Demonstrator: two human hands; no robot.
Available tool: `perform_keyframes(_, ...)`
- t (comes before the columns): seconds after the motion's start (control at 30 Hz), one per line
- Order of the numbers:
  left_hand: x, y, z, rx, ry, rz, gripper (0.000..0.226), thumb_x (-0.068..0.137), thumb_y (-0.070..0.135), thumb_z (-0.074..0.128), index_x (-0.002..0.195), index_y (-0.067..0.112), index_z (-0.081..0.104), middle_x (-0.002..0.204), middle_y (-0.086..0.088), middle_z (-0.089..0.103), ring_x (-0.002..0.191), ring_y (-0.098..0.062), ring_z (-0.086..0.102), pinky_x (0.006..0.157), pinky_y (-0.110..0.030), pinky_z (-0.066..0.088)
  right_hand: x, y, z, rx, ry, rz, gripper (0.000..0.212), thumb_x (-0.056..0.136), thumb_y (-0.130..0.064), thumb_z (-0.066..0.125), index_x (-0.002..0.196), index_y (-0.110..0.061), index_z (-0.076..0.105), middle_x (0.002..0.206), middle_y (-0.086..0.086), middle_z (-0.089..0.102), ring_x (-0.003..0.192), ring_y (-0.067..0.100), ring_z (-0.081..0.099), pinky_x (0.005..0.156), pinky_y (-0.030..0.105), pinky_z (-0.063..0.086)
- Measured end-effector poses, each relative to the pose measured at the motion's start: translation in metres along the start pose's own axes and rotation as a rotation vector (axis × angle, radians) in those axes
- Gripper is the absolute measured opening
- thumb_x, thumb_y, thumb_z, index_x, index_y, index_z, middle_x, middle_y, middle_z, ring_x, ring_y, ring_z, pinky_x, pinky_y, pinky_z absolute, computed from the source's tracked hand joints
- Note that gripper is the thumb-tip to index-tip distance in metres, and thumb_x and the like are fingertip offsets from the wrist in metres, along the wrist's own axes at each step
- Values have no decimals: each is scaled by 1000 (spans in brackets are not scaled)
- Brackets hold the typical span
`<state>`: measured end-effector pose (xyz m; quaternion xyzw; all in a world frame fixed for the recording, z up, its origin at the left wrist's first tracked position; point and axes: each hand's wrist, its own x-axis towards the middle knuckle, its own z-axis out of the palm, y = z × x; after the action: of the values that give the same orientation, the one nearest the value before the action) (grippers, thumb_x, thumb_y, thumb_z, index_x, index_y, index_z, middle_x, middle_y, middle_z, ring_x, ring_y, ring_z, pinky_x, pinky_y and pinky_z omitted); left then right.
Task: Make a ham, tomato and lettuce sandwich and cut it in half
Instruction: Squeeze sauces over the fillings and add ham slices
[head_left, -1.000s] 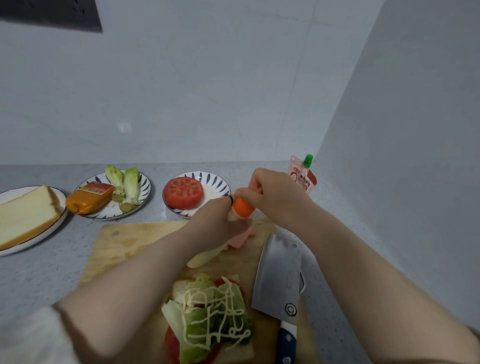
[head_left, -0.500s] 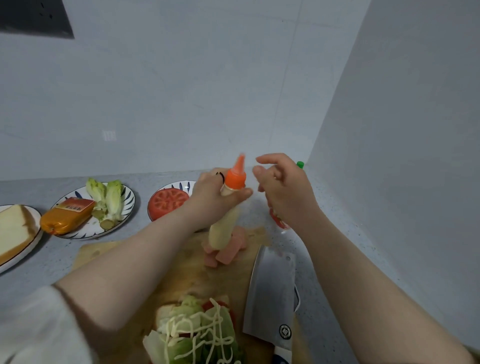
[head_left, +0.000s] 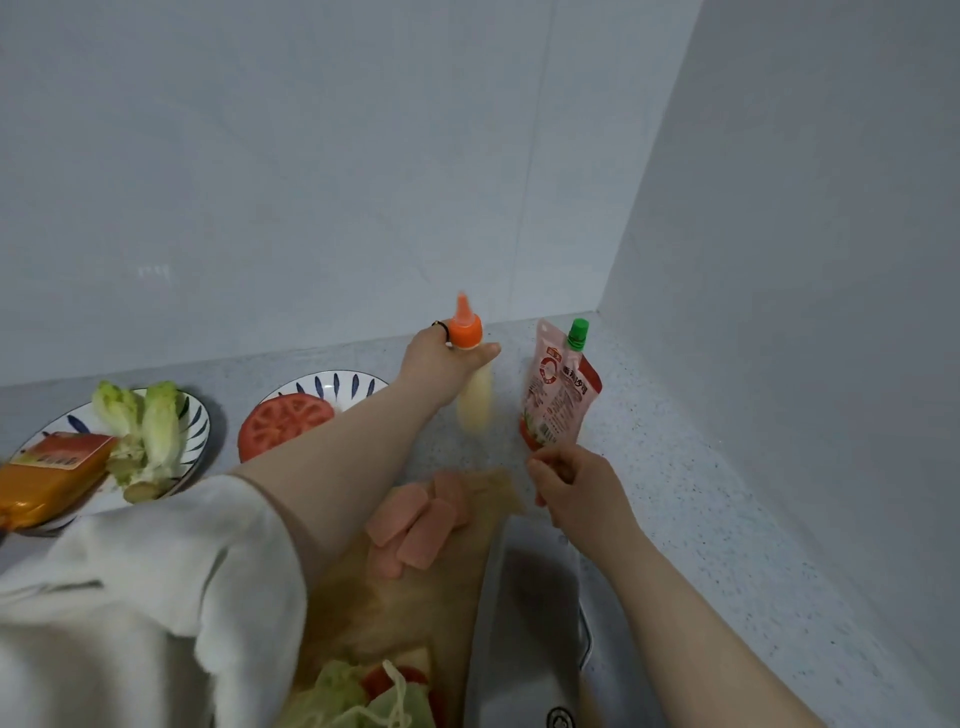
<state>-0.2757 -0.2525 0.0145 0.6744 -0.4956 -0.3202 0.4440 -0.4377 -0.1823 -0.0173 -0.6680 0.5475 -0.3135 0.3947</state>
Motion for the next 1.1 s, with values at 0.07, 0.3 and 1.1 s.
perform_keyframes(0.07,8,-6,4,90,-15,-9,46,79,35,67,113,6,54,97,-3,50,88,-18,46,74,-27,35,2,6,2,1,-17,15,20,90,-16,52,73,-27,52,65,-9,52,55,3,45,42,2,37)
perform_keyframes(0.3,19,-22,8,157,-54,-11,39,79,38,66,103,9,56,93,-3,50,86,-18,46,71,-27,34,8,19,10,-2,-35,49,26,89,-18,54,68,-33,51,64,-7,53,56,4,46,48,10,36)
perform_keyframes(1.1,-104,-89,-67,658,-190,-61,47,82,34,60,125,18,52,124,-1,58,112,-17,53,90,-25,39,12,-12,63,-551,-331,-109,42,88,-31,53,129,-21,50,130,4,54,116,20,48,93,27,35)
